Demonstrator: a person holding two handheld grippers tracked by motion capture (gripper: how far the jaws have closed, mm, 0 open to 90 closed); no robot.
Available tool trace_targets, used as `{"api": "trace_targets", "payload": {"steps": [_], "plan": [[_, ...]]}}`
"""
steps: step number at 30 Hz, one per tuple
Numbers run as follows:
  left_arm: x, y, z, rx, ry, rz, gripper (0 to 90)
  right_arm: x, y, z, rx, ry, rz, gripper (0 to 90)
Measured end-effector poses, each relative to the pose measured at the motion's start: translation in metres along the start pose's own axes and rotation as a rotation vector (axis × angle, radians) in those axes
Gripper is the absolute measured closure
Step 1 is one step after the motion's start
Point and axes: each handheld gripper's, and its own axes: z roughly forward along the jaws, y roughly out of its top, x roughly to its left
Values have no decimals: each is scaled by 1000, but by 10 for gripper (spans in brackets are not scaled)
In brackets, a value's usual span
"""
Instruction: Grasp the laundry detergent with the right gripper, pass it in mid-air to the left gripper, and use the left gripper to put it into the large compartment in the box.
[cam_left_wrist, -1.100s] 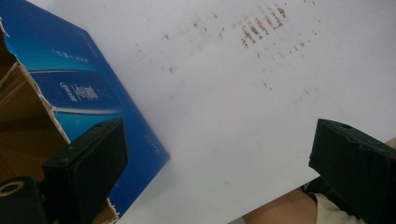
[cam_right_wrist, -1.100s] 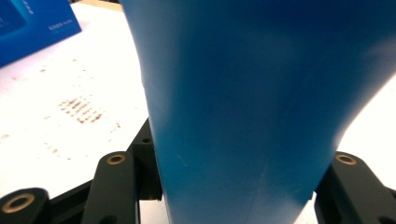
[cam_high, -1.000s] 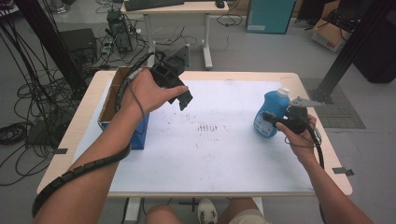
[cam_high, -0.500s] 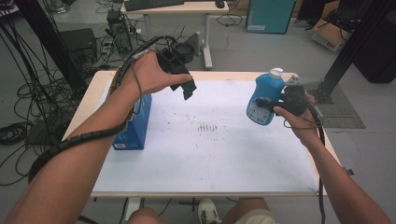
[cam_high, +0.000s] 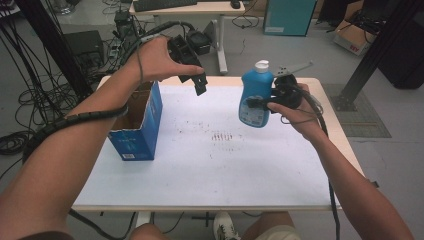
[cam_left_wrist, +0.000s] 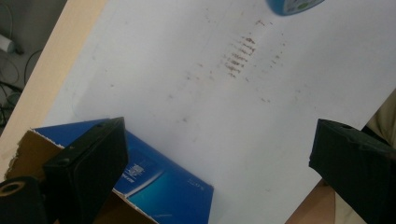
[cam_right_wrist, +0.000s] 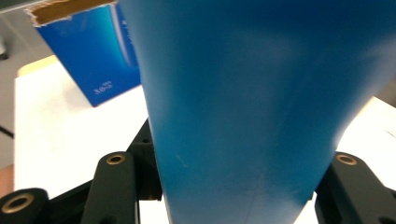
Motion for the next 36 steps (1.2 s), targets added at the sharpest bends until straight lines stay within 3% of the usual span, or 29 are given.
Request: {"api": "trace_targets", "payload": {"steps": [7, 17, 30, 36], "plan": [[-1, -7, -4, 6, -12, 46, 47, 18, 15, 34, -8, 85, -77, 444], [-5, -22, -6, 35, -10, 87, 47, 44, 19, 75, -12, 194, -158, 444], [-21, -25, -8, 47, -6, 157, 47, 72, 16, 93, -45, 279, -213, 444], [-23, -30, -9, 55, -14, 164, 47, 82, 17, 98, -52, 313, -236, 443]]}}
